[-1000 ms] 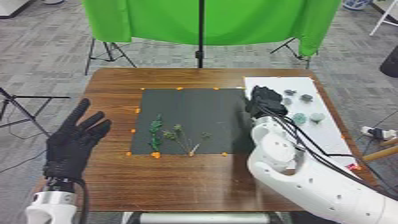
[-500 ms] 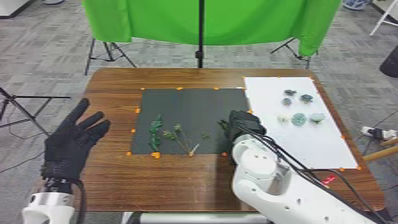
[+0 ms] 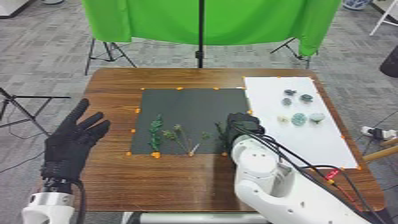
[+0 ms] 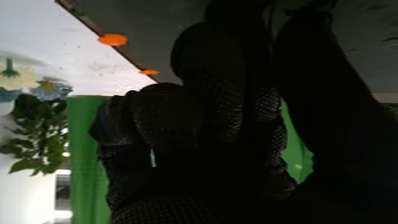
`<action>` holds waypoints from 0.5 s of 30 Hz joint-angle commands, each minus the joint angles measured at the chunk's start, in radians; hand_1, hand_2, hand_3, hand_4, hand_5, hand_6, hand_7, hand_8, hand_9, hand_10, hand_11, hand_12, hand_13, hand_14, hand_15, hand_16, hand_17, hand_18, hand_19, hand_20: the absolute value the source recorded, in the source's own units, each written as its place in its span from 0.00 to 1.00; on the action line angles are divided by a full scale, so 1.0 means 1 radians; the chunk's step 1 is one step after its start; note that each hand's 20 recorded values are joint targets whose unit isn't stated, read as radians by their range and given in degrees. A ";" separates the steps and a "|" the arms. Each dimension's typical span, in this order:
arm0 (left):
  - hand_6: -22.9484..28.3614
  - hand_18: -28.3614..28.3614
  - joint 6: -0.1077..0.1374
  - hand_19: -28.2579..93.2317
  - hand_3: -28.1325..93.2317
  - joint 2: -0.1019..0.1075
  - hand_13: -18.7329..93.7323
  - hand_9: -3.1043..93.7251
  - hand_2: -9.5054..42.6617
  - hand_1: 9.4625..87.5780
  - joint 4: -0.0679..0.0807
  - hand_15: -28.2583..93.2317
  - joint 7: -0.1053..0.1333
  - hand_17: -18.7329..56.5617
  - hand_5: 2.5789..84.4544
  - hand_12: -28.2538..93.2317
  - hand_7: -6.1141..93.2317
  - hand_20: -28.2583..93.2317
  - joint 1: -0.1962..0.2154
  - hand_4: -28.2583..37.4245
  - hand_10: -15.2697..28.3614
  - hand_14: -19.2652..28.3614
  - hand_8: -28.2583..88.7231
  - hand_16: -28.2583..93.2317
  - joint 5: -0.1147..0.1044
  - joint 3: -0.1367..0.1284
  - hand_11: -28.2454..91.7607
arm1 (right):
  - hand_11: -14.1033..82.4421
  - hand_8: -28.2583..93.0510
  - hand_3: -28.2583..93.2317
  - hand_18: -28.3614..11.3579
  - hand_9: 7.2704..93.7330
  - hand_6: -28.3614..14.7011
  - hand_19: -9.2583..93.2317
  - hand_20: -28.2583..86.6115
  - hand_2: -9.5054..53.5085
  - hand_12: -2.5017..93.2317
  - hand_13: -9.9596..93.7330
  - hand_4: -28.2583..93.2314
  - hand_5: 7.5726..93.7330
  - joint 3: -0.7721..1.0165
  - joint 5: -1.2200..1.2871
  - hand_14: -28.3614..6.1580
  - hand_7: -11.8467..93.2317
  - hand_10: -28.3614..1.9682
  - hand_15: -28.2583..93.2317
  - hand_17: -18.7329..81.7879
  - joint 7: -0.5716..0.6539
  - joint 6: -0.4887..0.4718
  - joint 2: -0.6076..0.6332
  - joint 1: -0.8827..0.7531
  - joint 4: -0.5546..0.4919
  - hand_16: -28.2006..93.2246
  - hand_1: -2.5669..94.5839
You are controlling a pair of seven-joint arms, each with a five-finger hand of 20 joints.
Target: Arrange flowers
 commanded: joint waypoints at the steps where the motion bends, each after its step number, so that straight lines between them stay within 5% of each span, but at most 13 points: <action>1: 0.53 1.00 0.014 0.58 0.87 -0.001 0.38 0.36 0.31 0.19 0.001 0.62 -0.001 0.17 0.37 0.33 0.18 0.55 0.011 0.03 0.79 1.00 0.15 0.18 -0.007 0.000 0.41 | 0.63 0.15 0.78 0.00 0.90 0.57 1.00 0.67 0.00 0.25 0.81 0.00 0.91 0.015 -0.026 0.46 0.28 0.48 0.89 0.53 -0.017 0.047 0.028 -0.020 -0.037 0.41 0.45; 11: 0.53 1.00 0.008 0.58 0.87 -0.012 0.38 0.36 0.31 0.19 0.010 0.62 -0.009 0.17 0.37 0.33 0.18 0.55 0.000 0.03 0.79 1.00 0.15 0.18 -0.008 0.007 0.41 | 0.64 0.15 0.74 0.00 0.89 0.57 0.98 0.67 0.00 0.25 0.80 0.00 0.90 0.074 -0.089 0.44 0.28 0.47 0.89 0.52 -0.090 0.266 0.119 0.018 -0.041 0.41 0.43; 15: 0.53 1.00 0.000 0.58 0.87 -0.021 0.37 0.36 0.30 0.18 0.012 0.62 -0.018 0.17 0.37 0.33 0.18 0.55 -0.007 0.02 0.79 1.00 0.15 0.18 -0.005 0.012 0.41 | 0.52 0.14 0.79 0.00 0.74 0.56 0.76 0.60 0.00 0.20 0.68 0.00 0.71 0.132 -0.008 0.42 0.25 0.39 0.81 0.42 -0.205 0.341 0.224 0.017 -0.021 0.36 0.42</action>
